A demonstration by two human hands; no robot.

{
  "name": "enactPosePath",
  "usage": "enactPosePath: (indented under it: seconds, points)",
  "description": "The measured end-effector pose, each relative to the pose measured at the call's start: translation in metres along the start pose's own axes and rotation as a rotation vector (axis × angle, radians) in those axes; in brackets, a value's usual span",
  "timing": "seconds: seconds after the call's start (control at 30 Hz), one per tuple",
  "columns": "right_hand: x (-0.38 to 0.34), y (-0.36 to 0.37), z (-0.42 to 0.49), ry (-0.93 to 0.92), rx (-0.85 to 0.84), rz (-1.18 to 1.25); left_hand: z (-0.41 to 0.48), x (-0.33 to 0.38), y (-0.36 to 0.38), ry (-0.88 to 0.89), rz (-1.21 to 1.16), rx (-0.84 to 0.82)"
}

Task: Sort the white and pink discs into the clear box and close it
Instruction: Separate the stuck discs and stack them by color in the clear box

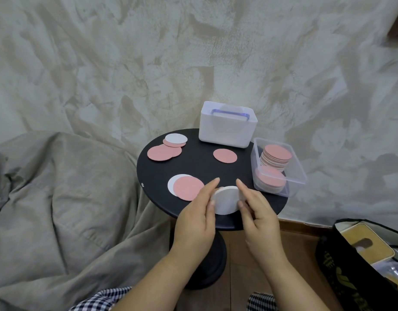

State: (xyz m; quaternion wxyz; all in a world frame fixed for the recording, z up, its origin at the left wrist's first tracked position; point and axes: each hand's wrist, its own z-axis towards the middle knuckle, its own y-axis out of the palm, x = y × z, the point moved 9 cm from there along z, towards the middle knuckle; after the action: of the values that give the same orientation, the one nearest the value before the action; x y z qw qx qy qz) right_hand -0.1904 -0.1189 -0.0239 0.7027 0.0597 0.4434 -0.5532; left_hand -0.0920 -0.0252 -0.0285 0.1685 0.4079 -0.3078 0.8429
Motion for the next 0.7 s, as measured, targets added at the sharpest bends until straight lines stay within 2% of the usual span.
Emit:
enactPosePath:
  seconds: [0.2,0.7]
  points:
    - [0.004,-0.003,0.0,0.132,0.047,0.152,-0.001,-0.002,-0.014,-0.071,-0.183,0.13]
    - [-0.007,-0.009,0.0,0.001,0.121,0.102,-0.001,-0.001,-0.03,-0.106,-0.208,0.259]
